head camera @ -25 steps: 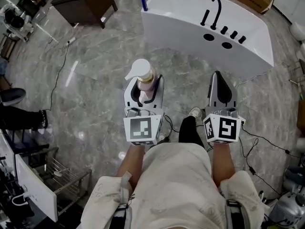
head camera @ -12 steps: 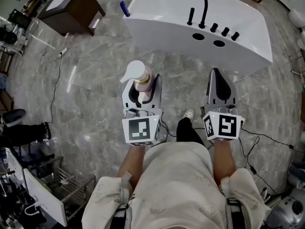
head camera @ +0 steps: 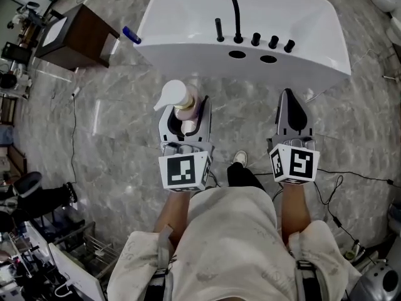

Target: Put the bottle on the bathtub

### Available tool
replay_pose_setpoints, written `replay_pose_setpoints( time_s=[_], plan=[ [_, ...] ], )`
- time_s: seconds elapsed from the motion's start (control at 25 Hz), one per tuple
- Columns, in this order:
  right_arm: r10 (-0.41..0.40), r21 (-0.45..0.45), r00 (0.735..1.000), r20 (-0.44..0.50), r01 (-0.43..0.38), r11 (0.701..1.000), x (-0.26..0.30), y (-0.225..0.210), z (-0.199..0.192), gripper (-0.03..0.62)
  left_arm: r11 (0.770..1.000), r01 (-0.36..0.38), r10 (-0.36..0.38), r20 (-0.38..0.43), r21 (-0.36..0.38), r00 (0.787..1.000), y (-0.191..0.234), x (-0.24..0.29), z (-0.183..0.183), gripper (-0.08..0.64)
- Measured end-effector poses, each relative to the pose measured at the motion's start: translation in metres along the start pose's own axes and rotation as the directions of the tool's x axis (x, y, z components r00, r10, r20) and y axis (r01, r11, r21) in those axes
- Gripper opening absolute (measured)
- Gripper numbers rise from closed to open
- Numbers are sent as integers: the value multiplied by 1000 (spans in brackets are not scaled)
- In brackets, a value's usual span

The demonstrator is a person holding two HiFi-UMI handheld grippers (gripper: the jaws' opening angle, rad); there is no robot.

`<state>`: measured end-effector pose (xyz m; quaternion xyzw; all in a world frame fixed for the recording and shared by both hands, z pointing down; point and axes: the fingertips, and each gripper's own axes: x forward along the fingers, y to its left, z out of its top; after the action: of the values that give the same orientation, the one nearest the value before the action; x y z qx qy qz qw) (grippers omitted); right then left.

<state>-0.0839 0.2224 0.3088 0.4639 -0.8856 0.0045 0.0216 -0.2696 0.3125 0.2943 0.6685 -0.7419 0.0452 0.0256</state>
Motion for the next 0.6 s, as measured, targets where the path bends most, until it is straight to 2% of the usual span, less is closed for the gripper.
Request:
replay_pose_setpoints(
  time_s=[0.28, 0.6],
  plan=[
    [-56, 24, 998, -16, 57, 998, 26, -89, -11, -9, 998, 61, -61, -8, 17, 998, -62, 79, 9, 219],
    [-120, 21, 993, -10, 120, 993, 29, -137, -14, -9, 992, 127, -127, -2, 13, 992, -105, 119, 10, 219]
  ],
)
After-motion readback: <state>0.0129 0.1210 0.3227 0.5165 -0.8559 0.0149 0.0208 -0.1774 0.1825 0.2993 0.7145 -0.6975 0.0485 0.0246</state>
